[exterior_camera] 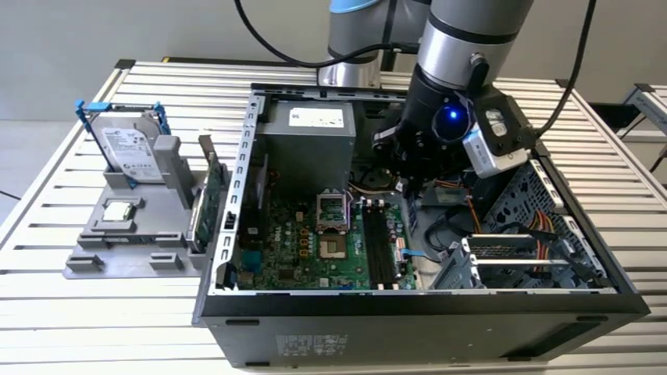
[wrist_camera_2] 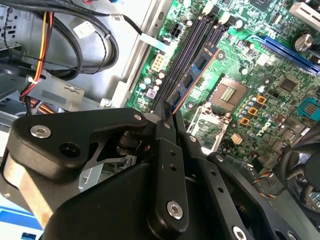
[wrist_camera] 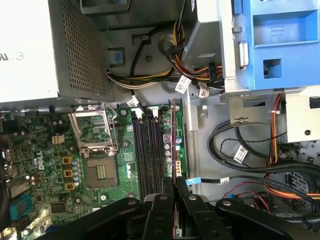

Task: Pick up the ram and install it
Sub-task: 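Insert the ram into the slot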

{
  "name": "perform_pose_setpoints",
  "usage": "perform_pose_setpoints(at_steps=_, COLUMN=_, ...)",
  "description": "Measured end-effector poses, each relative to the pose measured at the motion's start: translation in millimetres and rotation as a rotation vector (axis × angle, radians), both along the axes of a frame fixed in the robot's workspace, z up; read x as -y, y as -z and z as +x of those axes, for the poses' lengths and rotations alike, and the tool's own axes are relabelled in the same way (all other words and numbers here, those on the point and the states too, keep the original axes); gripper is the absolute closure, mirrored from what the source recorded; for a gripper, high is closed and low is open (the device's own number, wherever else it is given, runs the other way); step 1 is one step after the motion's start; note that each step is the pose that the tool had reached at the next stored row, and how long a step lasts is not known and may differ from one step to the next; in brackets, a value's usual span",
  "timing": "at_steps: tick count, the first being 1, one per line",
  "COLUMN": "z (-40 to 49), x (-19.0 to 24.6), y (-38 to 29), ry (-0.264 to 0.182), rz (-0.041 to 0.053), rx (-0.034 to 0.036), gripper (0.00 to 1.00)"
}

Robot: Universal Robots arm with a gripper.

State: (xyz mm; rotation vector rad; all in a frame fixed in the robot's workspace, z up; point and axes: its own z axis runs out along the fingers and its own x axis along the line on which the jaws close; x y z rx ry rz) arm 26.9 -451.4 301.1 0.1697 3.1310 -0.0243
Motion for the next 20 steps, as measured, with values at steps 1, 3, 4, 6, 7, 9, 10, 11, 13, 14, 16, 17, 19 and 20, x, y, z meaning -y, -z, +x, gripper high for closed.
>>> perform_pose_setpoints(at_steps=1, z=0.0, x=0.0, y=0.1, ry=-0.001, rz=-0.0001, rx=0.0000, gripper=1.00)
perform_pose_setpoints(at_steps=3, z=0.0, x=0.1, y=0.8, ry=-0.007, rz=0.0003, rx=0.0000, gripper=1.00)
perform_pose_setpoints(at_steps=4, z=-0.1, x=0.1, y=1.5, ry=-0.011, rz=0.0004, rx=0.0001, gripper=1.00)
perform_pose_setpoints(at_steps=6, z=-0.6, x=0.3, y=2.4, ry=-0.018, rz=0.0001, rx=0.0000, gripper=1.00)
perform_pose_setpoints(at_steps=7, z=-0.8, x=0.4, y=3.1, ry=-0.020, rz=0.0003, rx=0.0001, gripper=1.00)
perform_pose_setpoints(at_steps=9, z=-1.3, x=0.6, y=5.0, ry=-0.024, rz=0.0001, rx=0.0000, gripper=1.00)
perform_pose_setpoints(at_steps=10, z=-1.7, x=0.8, y=6.1, ry=-0.025, rz=0.0001, rx=0.0000, gripper=1.00)
perform_pose_setpoints(at_steps=11, z=-2.0, x=1.1, y=7.0, ry=-0.026, rz=0.0001, rx=0.0001, gripper=1.00)
perform_pose_setpoints(at_steps=13, z=-2.5, x=2.5, y=8.3, ry=-0.027, rz=-0.0002, rx=0.0000, gripper=1.00)
perform_pose_setpoints(at_steps=14, z=-2.6, x=3.3, y=9.6, ry=-0.028, rz=0.0000, rx=0.0000, gripper=1.00)
perform_pose_setpoints(at_steps=16, z=-2.6, x=4.1, y=12.5, ry=-0.028, rz=0.0003, rx=0.0001, gripper=1.00)
perform_pose_setpoints(at_steps=17, z=-2.6, x=4.5, y=14.1, ry=-0.029, rz=0.0001, rx=0.0001, gripper=1.00)
perform_pose_setpoints(at_steps=19, z=-2.6, x=5.7, y=17.8, ry=-0.030, rz=0.0000, rx=0.0000, gripper=1.00)
perform_pose_setpoints(at_steps=20, z=-2.6, x=6.2, y=19.4, ry=-0.031, rz=0.0001, rx=0.0000, gripper=1.00)
